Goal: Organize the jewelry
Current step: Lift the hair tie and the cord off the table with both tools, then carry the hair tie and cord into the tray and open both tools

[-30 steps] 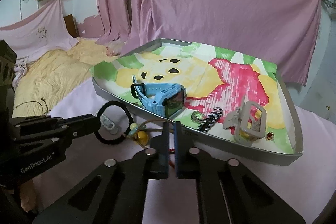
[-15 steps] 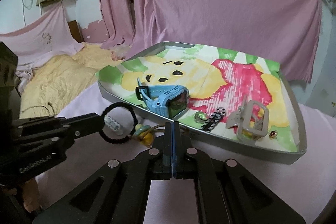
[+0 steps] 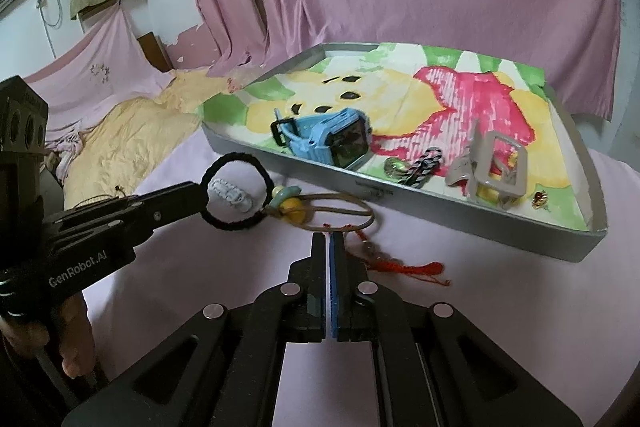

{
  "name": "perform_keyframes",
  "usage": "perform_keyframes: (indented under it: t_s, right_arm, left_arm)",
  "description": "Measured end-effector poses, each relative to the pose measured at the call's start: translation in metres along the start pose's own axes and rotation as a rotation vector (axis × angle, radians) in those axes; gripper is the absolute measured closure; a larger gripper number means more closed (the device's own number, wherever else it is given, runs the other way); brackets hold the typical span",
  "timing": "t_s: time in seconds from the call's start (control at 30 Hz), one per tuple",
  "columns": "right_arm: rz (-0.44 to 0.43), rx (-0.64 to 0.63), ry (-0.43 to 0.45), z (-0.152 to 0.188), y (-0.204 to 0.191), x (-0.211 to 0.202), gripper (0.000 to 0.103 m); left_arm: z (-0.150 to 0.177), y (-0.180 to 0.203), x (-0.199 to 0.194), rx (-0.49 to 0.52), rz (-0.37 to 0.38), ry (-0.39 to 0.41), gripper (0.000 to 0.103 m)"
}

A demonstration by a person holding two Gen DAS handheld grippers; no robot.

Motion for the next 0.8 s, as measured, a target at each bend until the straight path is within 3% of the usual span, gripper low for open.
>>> perform_keyframes:
  t_s: [0.07, 0.13, 0.17, 0.7, 0.8]
  right_arm:
    - [-0.013, 0.004, -0.014, 0.001, -0.003, 0.002, 0.093]
    - [-0.029, 0.014, -0.016, 0.000, -0.005, 0.003, 0.071]
    - [-0.035, 0.021, -0.014, -0.001, -0.005, 0.003, 0.067]
    - [-0.133, 0.240, 0.006, -0.014, 0.002, 0.015, 0.067]
    - [-0.127, 0.268, 0.005, -0.017, 0.003, 0.018, 0.077]
  left_arm:
    - [0.000, 0.000, -0.002, -0.001, -0.002, 0.003, 0.098]
    - [0.000, -0.002, -0.003, -0.002, -0.004, 0.006, 0.098]
    - [0.000, -0.002, -0.004, -0.002, -0.005, 0.008, 0.098]
    - [-0.001, -0.017, -0.009, -0.026, -0.026, 0.015, 0.098]
    - [-0.001, -0.017, -0.009, -0.022, -0.022, 0.016, 0.098]
Point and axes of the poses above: each gripper's, at about its wrist camera, not at the fingertips, and x roughly the way its jaws point, y to its right, z to its underside, the point moved 7 cm from there along x, roughly the way its jaws point, and after that the axes turned 10 degrees about z, right-handed, at the moved point
